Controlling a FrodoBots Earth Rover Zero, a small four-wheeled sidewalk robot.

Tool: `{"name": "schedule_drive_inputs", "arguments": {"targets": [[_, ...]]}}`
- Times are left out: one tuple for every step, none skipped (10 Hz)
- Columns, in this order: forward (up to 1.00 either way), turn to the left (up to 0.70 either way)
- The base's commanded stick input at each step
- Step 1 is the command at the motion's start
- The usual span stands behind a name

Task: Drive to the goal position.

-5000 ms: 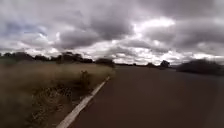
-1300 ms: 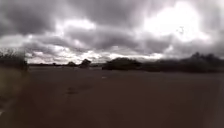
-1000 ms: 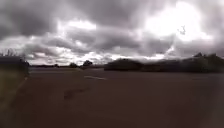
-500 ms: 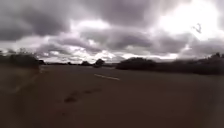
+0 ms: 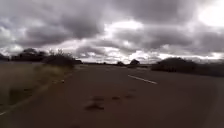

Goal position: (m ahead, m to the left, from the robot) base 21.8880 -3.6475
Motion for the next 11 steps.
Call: {"name": "schedule_drive_inputs", "arguments": {"targets": [[1.0, 0.44], [1.0, 0.44], [1.0, 0.44], [1.0, 0.04], [1.0, 0.04], [1.0, 0.04], [1.0, 0.04], [1.0, 0.04], [1.0, 0.04], [1.0, -0.16], [1.0, -0.35]]}}
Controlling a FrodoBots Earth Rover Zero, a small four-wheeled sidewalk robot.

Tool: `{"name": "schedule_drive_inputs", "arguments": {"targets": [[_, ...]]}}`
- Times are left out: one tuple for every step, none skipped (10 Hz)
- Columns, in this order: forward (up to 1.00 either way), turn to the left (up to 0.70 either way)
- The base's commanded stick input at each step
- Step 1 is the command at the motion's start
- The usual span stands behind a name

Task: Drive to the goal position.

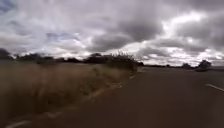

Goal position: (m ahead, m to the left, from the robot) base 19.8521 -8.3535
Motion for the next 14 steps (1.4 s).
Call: {"name": "schedule_drive_inputs", "arguments": {"targets": [[0.51, -0.67], [0.01, -0.99], [0.0, -0.44], [0.0, -0.27], [0.0, -0.1], [0.0, 0.0], [0.0, 0.0], [0.0, 0.0], [0.0, 0.0], [0.0, 0.0], [0.0, 0.0], [0.0, -0.42], [0.0, -0.86], [0.0, -1.0]]}}
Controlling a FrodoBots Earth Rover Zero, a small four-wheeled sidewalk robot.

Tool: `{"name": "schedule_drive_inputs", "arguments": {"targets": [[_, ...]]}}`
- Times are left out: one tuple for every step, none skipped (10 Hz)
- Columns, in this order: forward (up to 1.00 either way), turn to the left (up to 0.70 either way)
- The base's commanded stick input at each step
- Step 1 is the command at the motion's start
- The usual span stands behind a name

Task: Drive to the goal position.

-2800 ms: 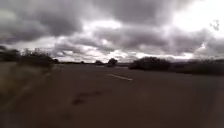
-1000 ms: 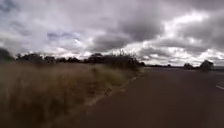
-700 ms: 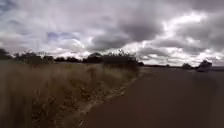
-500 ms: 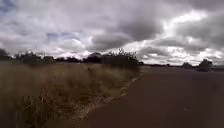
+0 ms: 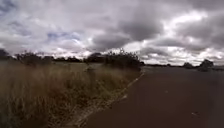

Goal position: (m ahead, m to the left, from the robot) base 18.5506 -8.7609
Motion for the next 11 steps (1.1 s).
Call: {"name": "schedule_drive_inputs", "arguments": {"targets": [[0.0, -1.0], [0.0, -1.0], [0.0, -1.0], [0.0, -0.65], [0.0, -0.12], [0.41, 0.02], [0.93, 0.04], [1.0, 0.04], [1.0, 0.04], [1.0, 0.04], [1.0, 0.04]]}}
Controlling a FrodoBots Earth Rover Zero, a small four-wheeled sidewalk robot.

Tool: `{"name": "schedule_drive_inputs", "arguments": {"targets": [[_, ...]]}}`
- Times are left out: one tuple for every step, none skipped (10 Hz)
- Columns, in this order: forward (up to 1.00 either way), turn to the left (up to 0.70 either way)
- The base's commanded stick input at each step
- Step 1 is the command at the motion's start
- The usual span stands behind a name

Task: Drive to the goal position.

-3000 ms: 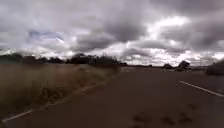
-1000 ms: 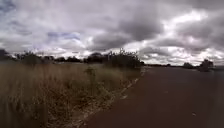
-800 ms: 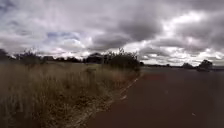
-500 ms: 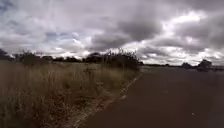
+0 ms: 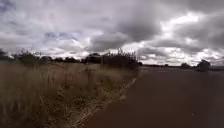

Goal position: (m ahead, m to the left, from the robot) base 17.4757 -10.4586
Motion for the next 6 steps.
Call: {"name": "schedule_drive_inputs", "arguments": {"targets": [[1.0, 0.04], [1.0, 0.04], [1.0, 0.04], [1.0, 0.04], [1.0, 0.04], [1.0, 0.04]]}}
